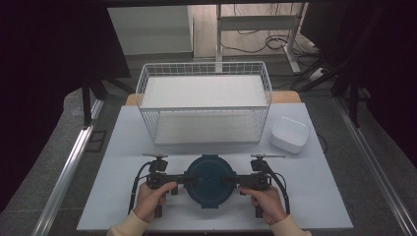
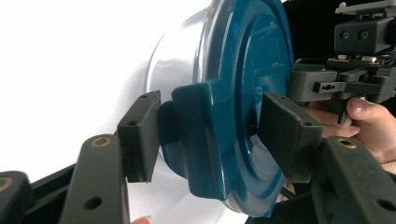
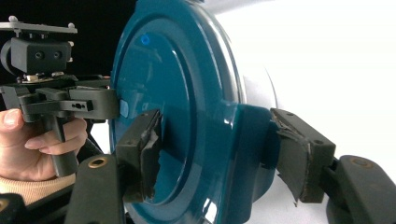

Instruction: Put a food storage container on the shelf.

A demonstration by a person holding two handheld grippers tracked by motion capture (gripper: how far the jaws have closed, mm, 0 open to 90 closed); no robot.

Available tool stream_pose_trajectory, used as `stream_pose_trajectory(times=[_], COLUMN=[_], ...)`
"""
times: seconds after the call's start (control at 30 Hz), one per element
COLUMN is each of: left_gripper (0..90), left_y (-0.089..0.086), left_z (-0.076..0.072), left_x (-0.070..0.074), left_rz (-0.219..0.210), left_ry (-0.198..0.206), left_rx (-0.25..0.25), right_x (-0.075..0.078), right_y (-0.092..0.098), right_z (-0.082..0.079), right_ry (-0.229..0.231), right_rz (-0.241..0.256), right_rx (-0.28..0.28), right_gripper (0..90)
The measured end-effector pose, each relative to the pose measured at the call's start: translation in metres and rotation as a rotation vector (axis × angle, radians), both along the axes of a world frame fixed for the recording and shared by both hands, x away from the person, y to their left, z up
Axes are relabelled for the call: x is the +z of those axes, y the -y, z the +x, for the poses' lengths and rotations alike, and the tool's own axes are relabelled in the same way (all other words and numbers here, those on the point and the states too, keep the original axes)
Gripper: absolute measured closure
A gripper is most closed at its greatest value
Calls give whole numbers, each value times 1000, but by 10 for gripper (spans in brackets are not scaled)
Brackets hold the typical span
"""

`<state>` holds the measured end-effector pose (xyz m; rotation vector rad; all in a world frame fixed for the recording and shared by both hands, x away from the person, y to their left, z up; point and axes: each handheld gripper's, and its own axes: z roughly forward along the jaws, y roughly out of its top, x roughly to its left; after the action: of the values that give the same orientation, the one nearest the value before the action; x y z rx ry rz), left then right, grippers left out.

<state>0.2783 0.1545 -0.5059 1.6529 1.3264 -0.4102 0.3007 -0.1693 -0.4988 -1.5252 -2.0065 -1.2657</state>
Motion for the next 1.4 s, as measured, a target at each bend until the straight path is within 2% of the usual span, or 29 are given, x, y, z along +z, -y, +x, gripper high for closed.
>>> stream_pose_trajectory(times=[0.17,0.47,0.9,1.17,1.4], left_gripper=[426,429,434,434,434], left_y=[2,2,0,-1,-2], left_z=[-3,-7,-13,-15,-16], left_x=[4,13,35,41,44], left_rz=[23,19,24,31,22], left_ry=[28,55,130,153,157], left_rx=[-14,-11,-15,-21,-26], right_x=[4,15,35,42,48], right_y=[0,1,-1,-3,-4], right_z=[-2,-5,-10,-11,-13], right_ry=[28,81,166,191,218], right_rz=[0,-6,-3,-7,-18], right_rx=[-4,8,27,37,44], right_gripper=[375,375,375,375,375])
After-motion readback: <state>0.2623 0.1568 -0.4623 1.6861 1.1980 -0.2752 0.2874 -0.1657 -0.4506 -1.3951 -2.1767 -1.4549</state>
